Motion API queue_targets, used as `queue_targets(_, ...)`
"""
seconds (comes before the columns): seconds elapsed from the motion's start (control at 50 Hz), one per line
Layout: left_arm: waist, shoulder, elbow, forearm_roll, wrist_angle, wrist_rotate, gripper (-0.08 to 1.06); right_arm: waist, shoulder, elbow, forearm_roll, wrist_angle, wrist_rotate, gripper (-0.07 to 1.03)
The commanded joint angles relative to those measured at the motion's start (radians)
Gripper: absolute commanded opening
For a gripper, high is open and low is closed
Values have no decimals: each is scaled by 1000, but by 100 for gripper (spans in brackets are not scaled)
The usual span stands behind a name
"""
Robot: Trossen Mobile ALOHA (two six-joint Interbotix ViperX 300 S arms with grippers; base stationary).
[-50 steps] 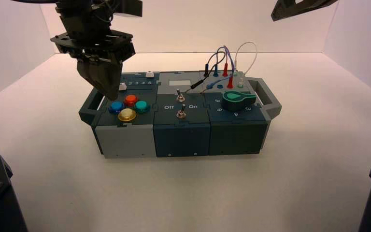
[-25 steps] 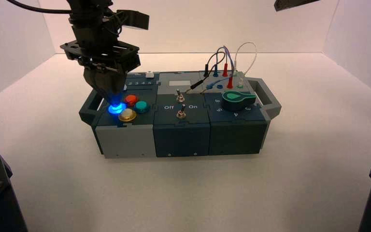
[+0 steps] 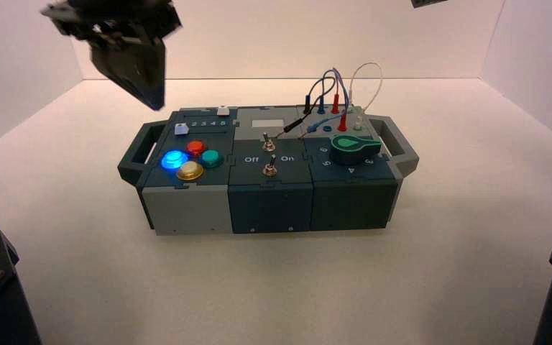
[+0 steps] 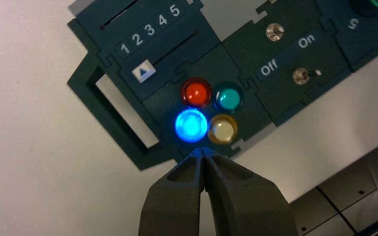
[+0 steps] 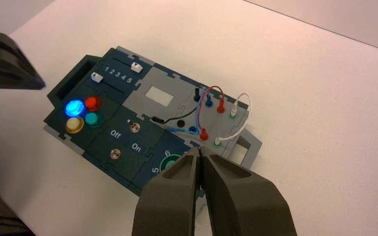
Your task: Push the blue button with the left gripper.
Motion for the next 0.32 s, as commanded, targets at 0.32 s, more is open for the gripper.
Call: queue_targets(0.32, -2, -81, -2, 9, 8, -28, -3, 5, 2, -20, 11, -8, 5, -2)
